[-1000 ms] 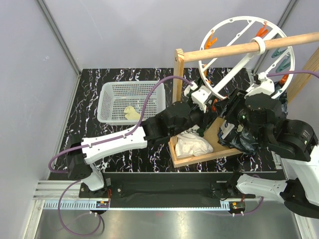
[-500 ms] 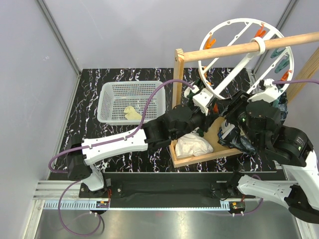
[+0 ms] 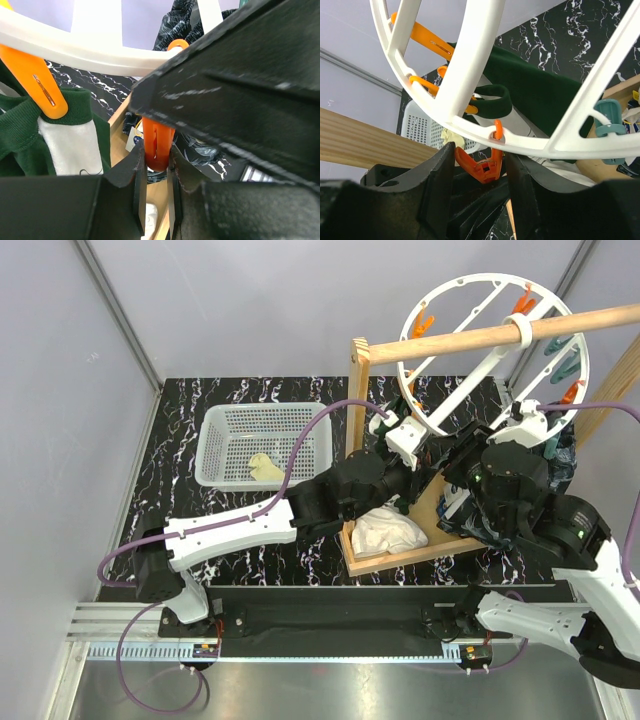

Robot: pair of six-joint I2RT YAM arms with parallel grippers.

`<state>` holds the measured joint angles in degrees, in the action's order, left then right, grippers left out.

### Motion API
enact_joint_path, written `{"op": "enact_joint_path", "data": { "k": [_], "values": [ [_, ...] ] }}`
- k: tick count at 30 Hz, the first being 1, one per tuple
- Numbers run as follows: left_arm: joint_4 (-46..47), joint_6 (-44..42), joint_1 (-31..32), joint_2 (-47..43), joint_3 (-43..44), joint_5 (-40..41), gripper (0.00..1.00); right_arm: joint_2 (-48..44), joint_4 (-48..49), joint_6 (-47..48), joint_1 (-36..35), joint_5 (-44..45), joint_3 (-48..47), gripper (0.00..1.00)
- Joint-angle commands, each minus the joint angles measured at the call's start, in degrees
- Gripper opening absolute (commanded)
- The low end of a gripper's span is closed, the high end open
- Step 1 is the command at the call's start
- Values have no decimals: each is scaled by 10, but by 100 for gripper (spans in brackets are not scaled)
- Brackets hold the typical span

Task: Clip the socks to the hanger
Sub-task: Open the clamp at the hanger.

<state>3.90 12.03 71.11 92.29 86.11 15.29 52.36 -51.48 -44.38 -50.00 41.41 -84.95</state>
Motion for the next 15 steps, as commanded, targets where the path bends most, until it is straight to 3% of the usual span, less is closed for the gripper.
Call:
{"op": "enact_joint_path", "data": {
  "k": [1,8,11,12,13,15],
  "values": [
    [55,-10,5,-15,7,10,0,-9,58,-2,-3,36,13,51],
    [55,-9,6,-12,6,9,0,-16,68,5,-2,53,24,45],
    [52,-10,6,-15,6,3,0,-18,64,4,-3,56,28,28],
    [48,-10,6,-17,6,-1,9,-20,64,4,-2,58,29,9],
    [46,-11,6,-19,3,-3,26,-19,57,3,-2,61,29,0],
    [44,-10,6,-42,-17,-3,54,-15,46,3,-2,64,24,0]
  ]
}}
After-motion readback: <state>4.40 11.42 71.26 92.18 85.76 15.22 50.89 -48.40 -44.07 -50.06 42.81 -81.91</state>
